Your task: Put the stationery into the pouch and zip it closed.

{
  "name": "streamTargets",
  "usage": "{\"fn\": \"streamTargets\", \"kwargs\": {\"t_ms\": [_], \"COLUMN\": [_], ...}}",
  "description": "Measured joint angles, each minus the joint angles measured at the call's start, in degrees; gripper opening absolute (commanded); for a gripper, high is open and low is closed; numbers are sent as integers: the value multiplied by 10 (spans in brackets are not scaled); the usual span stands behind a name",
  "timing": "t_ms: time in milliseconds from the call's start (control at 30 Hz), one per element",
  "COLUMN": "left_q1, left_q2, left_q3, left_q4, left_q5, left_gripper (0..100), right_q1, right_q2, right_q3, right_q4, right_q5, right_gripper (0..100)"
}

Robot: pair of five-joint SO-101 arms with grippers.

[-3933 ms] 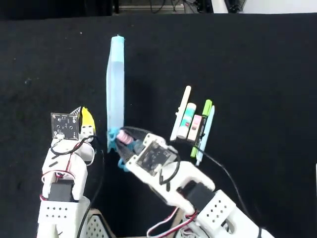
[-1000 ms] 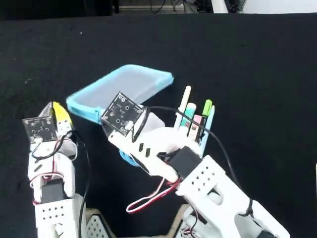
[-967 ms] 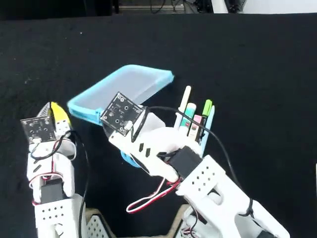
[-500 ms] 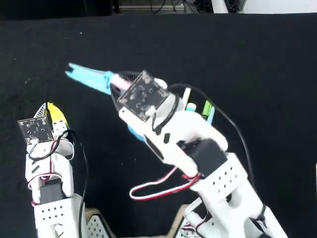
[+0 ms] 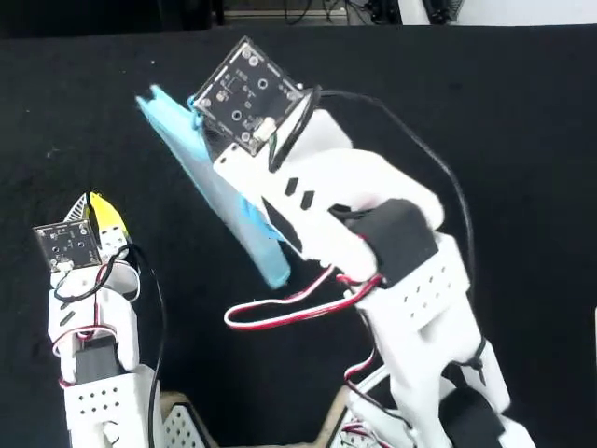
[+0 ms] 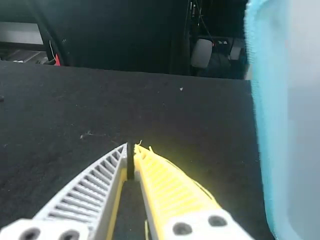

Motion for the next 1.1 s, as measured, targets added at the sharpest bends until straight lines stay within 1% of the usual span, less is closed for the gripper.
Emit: {"fn": "streamTargets", "kwargs": {"t_ms": [167, 267, 333, 400, 467, 633, 733, 867, 900, 1033, 1100], "left_q1": [0, 0, 0, 0, 0, 0, 0, 0, 0, 0, 0], "left_q2": [0, 0, 0, -1, 0, 0, -3, -5, -5, -5, -5], "left_q3": [0, 0, 0, -13, -56, -221, -316, -410, -425, -474, -488], "left_q4": [0, 0, 5, 46, 109, 263, 341, 418, 431, 475, 497], "left_q5": [0, 4, 23, 40, 52, 55, 53, 13, -1, -71, -92], "left_gripper": [30, 30, 30, 30, 30, 30, 30, 32, 44, 142, 151], "right_q1": [7, 8, 8, 8, 8, 6, -11, -29, -31, -32, -31], "right_q2": [25, 25, 25, 25, 25, 25, 25, 25, 25, 25, 25], "right_q3": [-28, -28, -28, -28, -28, -28, -28, -36, -36, -36, -36], "right_q4": [70, 104, 122, 135, 142, 142, 142, 142, 142, 123, 112], "right_q5": [0, 19, 34, 40, 43, 44, 44, 44, 44, 44, 44], "right_gripper": [11, 11, 11, 11, 11, 11, 11, 11, 11, 11, 11]}}
